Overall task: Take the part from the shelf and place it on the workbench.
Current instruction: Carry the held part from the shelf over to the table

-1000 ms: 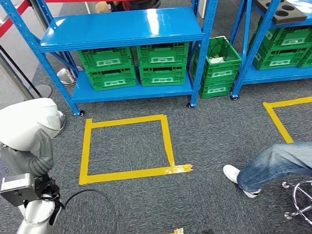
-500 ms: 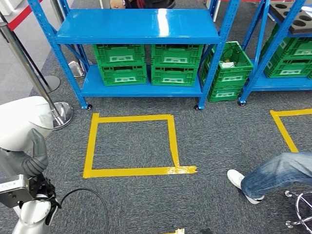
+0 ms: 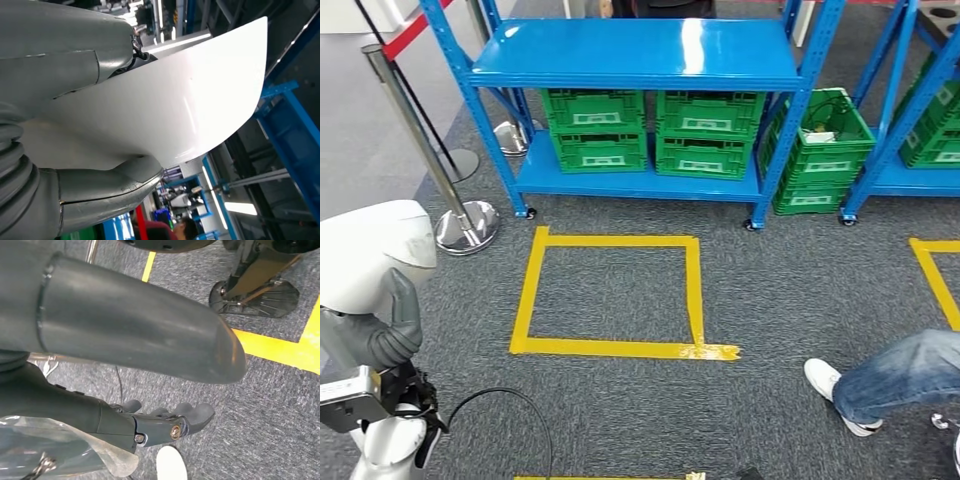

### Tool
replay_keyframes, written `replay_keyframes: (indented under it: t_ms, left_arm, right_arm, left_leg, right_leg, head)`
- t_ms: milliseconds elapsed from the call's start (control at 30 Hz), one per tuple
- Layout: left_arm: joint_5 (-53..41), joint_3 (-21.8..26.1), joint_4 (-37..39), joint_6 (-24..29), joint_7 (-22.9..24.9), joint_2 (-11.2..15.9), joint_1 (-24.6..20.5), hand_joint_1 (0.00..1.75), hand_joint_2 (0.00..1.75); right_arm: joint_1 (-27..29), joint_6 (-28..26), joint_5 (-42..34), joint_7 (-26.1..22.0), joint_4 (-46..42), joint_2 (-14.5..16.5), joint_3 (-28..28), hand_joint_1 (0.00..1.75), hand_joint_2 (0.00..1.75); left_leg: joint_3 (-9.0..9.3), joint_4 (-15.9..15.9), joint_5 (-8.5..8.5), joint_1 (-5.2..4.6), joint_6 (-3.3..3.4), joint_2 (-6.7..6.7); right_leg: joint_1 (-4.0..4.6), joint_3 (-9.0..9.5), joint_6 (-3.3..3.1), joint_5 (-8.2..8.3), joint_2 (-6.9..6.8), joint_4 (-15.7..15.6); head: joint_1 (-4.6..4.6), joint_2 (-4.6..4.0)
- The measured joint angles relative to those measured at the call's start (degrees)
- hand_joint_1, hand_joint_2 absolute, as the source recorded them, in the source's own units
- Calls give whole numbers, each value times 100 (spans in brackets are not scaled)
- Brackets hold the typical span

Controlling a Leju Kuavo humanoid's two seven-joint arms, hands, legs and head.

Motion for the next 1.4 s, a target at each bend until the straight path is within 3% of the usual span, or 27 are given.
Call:
replay_keyframes:
  t_ms: [33, 67, 133, 200, 267, 300, 333, 400, 467, 500, 533, 567, 633, 700, 767, 833, 900, 1000, 1033, 1067, 1100, 1200, 1267, 1333, 1400]
  left_arm:
    - [-2, 0, 0, 2, 0, 1, 8, 175, 175]
    - [-8, 0, 0, 4, -1, 2, 13, 175, 175]
    - [-42, 1, -1, 13, -9, 4, 8, 175, 175]
    - [-95, -2, -2, 22, -28, 5, -19, 175, 175]
    - [-150, -4, -4, 37, -44, 5, -41, 175, 175]
    - [-171, -5, -4, 45, -47, 8, -44, 175, 175]
    - [-192, -4, -6, 54, -50, 11, -43, 175, 175]
    - [-220, -3, -11, 68, -57, 14, -57, 175, 175]
    - [-236, -2, -15, 81, -63, 10, -73, 175, 175]
    - [-240, -2, -15, 89, -63, 9, -74, 175, 175]
    - [-246, -2, -14, 92, -63, 10, -74, 175, 175]
    - [-254, -2, -14, 96, -63, 12, -73, 175, 175]
    - [-275, -2, -14, 100, -63, 15, -77, 175, 175]
    - [-295, -2, -15, 109, -63, 17, -86, 175, 175]
    - [-309, -2, -17, 117, -63, 20, -99, 175, 175]
    - [-334, -3, -23, 119, -63, 27, -104, 175, 175]
    - [-366, -5, -38, 121, -63, 46, -118, 175, 175]
    - [-414, -14, -50, 123, -61, 60, -158, 175, 175]
    - [-433, -17, -50, 125, -60, 61, -159, 175, 175]
    - [-449, -19, -51, 127, -60, 63, -158, 175, 175]
    - [-464, -20, -51, 128, -59, 67, -157, 175, 175]
    - [-492, -20, -58, 131, -58, 76, -162, 175, 175]
    - [-503, -22, -68, 137, -55, 79, -166, 175, 175]
    - [-514, -18, -84, 146, -52, 89, -155, 175, 175]
    - [-528, -14, -123, 156, -54, 93, -133, 175, 175]
  right_arm:
    - [7, 1, 1, 0, 0, -1, -1, 0, 0]
    - [10, 3, 3, -1, 0, -1, -1, 0, 0]
    - [7, 13, 15, -4, 0, -1, -1, 0, 0]
    - [3, 26, 37, -8, 0, -1, 0, 0, 0]
    - [-3, 37, 56, -9, 0, -3, 1, 0, 0]
    - [-10, 44, 61, -9, 0, -4, 1, 0, 0]
    - [-19, 50, 66, -9, 0, -7, 1, 0, 0]
    - [-36, 59, 72, -12, 0, -15, 1, 0, 0]
    - [-34, 64, 80, -16, 0, -21, 1, 0, 0]
    - [-26, 66, 85, -16, 0, -21, 1, 0, 0]
    - [-18, 67, 89, -17, 0, -22, 1, 0, 0]
    - [-12, 68, 92, -20, 0, -24, 1, 0, 0]
    - [-11, 67, 91, -33, 0, -33, 1, 0, 0]
    - [-16, 66, 89, -49, 0, -51, 1, 0, 0]
    - [-15, 64, 81, -55, 0, -66, 1, 0, 0]
    - [-10, 62, 73, -55, 0, -67, 0, 0, 0]
    - [-14, 60, 70, -56, 0, -71, -2, 0, 0]
    - [-10, 59, 70, -60, 0, -75, -3, 0, 0]
    - [-3, 59, 70, -61, 0, -75, -4, 0, 0]
    - [2, 59, 71, -62, 0, -75, -5, 0, 0]
    - [4, 59, 72, -65, 0, -75, -5, 0, 0]
    - [-3, 59, 74, -70, 0, -76, -6, 0, 0]
    - [-16, 58, 74, -71, 0, -80, -6, 0, 0]
    - [-35, 57, 73, -74, 0, -82, -6, 0, 0]
    - [-46, 57, 69, -81, 0, -90, -9, 0, 0]
  left_leg:
    - [-74, 214, -59, 9, -13, 11]
    - [-49, 220, -11, 15, -16, 20]
    - [302, -387, 323, 15, 9, 109]
    - [681, -1121, 552, -30, 79, 359]
    - [775, -1374, 574, -75, 160, 465]
    - [756, -1382, 591, -78, 205, 396]
    - [747, -1398, 612, -72, 242, 341]
    - [734, -1431, 656, -49, 323, 234]
    - [709, -1437, 681, -44, 374, 131]
    - [694, -1436, 689, -52, 389, 72]
    - [683, -1435, 695, -61, 396, 7]
    - [678, -1432, 701, -68, 397, -60]
    - [679, -1419, 710, -75, 386, -202]
    - [662, -1390, 715, -80, 357, -323]
    - [617, -1374, 735, -66, 297, -427]
    - [577, -1372, 765, -45, 226, -517]
    - [488, -1204, 652, -54, 167, -382]
    - [51, -238, 147, -25, 77, -53]
    - [-87, 63, 43, -3, 53, -14]
    - [-143, 188, 43, 20, 35, 11]
    - [-86, 81, 152, 40, 22, 40]
    - [467, -989, 630, 45, 30, 303]
    - [629, -1333, 683, 8, 103, 394]
    - [614, -1348, 684, -10, 201, 283]
    - [614, -1373, 705, 2, 282, 178]
  right_leg:
    - [0, -6, 1, 0, -56, 1]
    - [0, -9, 2, 1, -114, 2]
    - [2, 5, 12, -3, -226, 3]
    - [31, 20, 51, -18, -328, 11]
    - [60, 26, 111, -26, -431, 10]
    - [60, 33, 144, -25, -488, 2]
    - [51, 25, 181, -43, -482, 12]
    - [36, -91, 240, -232, -273, 259]
    - [30, -418, 258, -609, -11, 952]
    - [30, -602, 257, -764, 35, 1334]
    - [31, -732, 252, -828, 52, 1588]
    - [32, -765, 244, -780, 61, 1640]
    - [32, -505, 204, -395, 139, 1080]
    - [24, -136, 156, -106, 375, 315]
    - [30, 21, 140, -78, 490, 23]
    - [28, 53, 117, -45, 375, -15]
    - [-1, 72, 67, -8, 244, -57]
    - [-14, 84, 28, -7, 30, -75]
    - [-15, 85, 29, -12, -46, -73]
    - [-16, 88, 34, -20, -122, -71]
    - [-18, 95, 46, -29, -193, -69]
    - [-14, 148, 123, -82, -379, -60]
    - [12, 174, 189, -114, -471, -61]
    - [11, 203, 255, -130, -549, -85]
    - [-12, 150, 319, -259, -385, 44]
  head:
    - [0, 0]
    - [-1, 0]
    - [-1, 0]
    - [-2, 0]
    - [2, 0]
    - [3, 0]
    - [6, 0]
    - [22, 0]
    - [42, 0]
    - [45, 0]
    - [44, 0]
    - [44, 0]
    - [44, 0]
    - [38, 0]
    - [36, 0]
    - [39, 0]
    - [15, 0]
    - [-26, 0]
    - [-26, 0]
    - [-27, 0]
    - [-27, 0]
    - [-31, 0]
    - [-27, 0]
    - [-18, 0]
    - [4, 0]
